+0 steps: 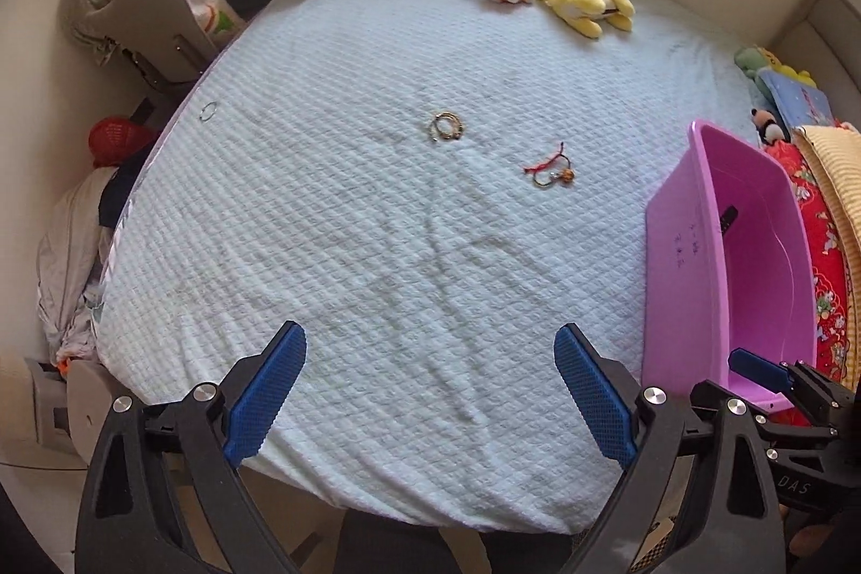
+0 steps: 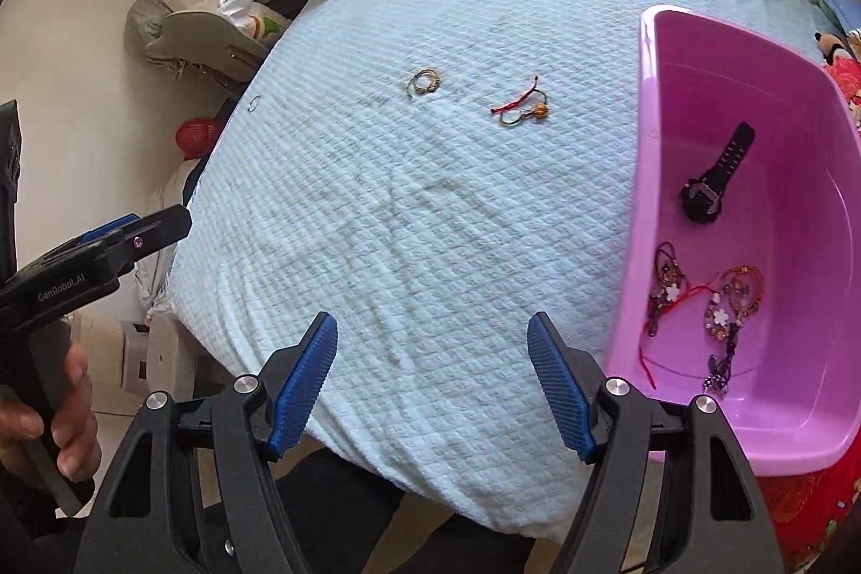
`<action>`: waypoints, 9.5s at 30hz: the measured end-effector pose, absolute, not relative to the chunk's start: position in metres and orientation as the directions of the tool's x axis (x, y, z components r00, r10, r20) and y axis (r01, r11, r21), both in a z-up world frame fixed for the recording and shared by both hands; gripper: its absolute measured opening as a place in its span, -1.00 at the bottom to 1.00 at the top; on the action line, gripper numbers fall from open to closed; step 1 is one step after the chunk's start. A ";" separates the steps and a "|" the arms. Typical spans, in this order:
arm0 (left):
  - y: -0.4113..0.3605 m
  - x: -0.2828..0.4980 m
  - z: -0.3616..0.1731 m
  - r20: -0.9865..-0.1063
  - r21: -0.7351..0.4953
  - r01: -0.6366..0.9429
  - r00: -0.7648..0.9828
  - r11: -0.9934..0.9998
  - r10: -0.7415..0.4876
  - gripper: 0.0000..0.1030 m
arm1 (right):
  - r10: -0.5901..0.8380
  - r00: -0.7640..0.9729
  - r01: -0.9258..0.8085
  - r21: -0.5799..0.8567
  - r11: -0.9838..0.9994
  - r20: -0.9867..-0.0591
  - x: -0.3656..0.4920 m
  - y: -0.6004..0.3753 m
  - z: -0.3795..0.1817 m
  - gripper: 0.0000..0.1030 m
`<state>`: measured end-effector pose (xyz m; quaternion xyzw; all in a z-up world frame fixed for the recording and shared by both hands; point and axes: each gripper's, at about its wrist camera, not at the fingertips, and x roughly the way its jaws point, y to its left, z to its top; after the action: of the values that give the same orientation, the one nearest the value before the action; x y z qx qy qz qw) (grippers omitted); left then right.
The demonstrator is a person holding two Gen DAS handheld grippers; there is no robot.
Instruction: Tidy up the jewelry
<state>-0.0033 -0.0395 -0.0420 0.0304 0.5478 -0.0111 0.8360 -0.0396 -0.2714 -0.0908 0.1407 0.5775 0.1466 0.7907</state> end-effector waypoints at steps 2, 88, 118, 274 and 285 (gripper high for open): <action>-0.021 0.002 -0.043 -0.915 0.033 0.041 0.403 0.999 0.014 0.78 | 0.389 0.283 -0.076 0.383 0.920 -0.877 -0.033 -0.255 -0.093 0.36; -0.062 0.327 -0.337 -0.806 0.001 0.499 0.514 0.866 -0.295 0.87 | -0.249 0.528 0.476 0.040 0.879 -0.812 0.228 -0.244 -0.347 0.42; -0.043 0.299 -0.324 -0.785 0.020 0.496 0.546 0.868 -0.294 -0.79 | -0.189 0.570 0.387 0.059 0.920 -0.799 0.225 -0.217 -0.339 -0.62; -0.325 0.002 -0.038 -0.948 0.012 0.552 0.272 0.834 -0.167 0.77 | 0.139 0.224 0.432 0.226 0.873 -0.965 -0.092 -0.458 -0.055 0.32; -0.322 0.004 -0.039 -0.949 -0.001 0.544 0.265 0.839 -0.173 0.82 | 0.149 0.218 0.433 0.232 0.871 -0.965 -0.092 -0.458 -0.057 0.32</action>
<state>0.0040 -0.3218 -0.0395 0.1654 0.5607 -0.2304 0.7779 -0.0919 -0.4581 -0.0574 0.2351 0.6180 -0.0954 0.7441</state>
